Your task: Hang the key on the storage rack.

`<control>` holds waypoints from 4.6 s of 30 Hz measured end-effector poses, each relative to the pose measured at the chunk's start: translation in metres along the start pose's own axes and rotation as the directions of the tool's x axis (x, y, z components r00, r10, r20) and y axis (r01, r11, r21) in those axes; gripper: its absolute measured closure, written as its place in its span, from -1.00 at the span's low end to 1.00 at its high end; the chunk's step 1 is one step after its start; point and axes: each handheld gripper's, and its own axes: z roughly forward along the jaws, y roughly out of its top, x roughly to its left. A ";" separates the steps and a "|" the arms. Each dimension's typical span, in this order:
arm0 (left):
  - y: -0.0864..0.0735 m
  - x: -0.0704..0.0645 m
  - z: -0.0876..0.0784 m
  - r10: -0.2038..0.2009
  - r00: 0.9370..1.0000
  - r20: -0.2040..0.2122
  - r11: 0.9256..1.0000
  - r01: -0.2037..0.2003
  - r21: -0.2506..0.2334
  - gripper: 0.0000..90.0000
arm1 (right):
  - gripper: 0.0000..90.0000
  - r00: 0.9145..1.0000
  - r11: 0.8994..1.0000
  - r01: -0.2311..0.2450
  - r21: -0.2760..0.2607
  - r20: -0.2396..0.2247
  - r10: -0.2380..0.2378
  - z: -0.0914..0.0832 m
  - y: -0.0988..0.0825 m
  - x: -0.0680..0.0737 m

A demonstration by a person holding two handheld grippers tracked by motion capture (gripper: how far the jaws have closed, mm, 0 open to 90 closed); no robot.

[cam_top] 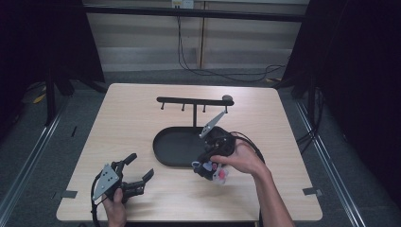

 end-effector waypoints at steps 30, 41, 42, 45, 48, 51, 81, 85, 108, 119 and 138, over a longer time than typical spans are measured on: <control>0.000 0.000 0.000 0.002 1.000 0.003 1.000 -0.002 -0.001 -0.66 | 0.94 0.997 0.993 -0.017 -0.121 0.070 0.026 -0.045 0.017 -0.010; 0.000 0.000 0.000 0.002 1.000 0.013 1.000 -0.002 -0.006 -0.66 | 0.94 0.995 0.991 -0.008 -0.132 0.093 0.021 -0.069 0.030 -0.019; 0.000 0.000 0.000 0.001 1.000 0.012 1.000 0.000 -0.006 -0.66 | 0.94 0.995 0.990 -0.009 -0.138 0.100 0.023 -0.072 0.032 -0.020; 0.000 0.000 0.000 0.001 1.000 0.010 1.000 -0.001 -0.002 -0.66 | 0.94 0.994 0.986 -0.006 -0.165 0.111 0.024 -0.081 0.037 -0.024; 0.000 -0.001 0.000 -0.003 1.000 0.008 1.000 0.003 -0.009 -0.66 | 0.94 0.993 0.984 -0.015 -0.178 0.115 0.036 -0.086 0.039 -0.030; 0.000 -0.001 0.000 -0.001 1.000 0.008 1.000 0.001 -0.009 -0.66 | 0.94 0.992 0.985 -0.039 -0.167 0.109 0.058 -0.088 0.038 -0.036; 0.000 0.000 0.000 0.002 1.000 0.009 1.000 -0.002 -0.008 -0.66 | 0.94 0.983 0.988 -0.114 -0.107 0.132 0.128 -0.099 0.066 -0.065; 0.000 -0.001 0.000 0.010 1.000 0.004 1.000 -0.010 -0.008 -0.66 | 0.94 0.982 0.988 -0.106 -0.111 0.146 0.122 -0.101 0.069 -0.068; 0.000 -0.001 0.000 0.006 1.000 0.005 1.000 -0.006 -0.009 -0.66 | 0.93 0.975 0.989 -0.138 -0.052 0.171 0.145 -0.097 0.073 -0.076; 0.000 -0.001 0.000 0.019 1.000 0.007 1.000 -0.019 -0.006 -0.66 | 0.91 0.973 0.991 -0.133 -0.027 0.185 0.136 -0.086 0.078 -0.078; 0.000 -0.001 0.000 0.003 1.000 0.004 1.000 -0.003 -0.008 -0.66 | 0.80 0.965 0.987 -0.152 -0.044 0.208 0.158 -0.091 0.072 -0.088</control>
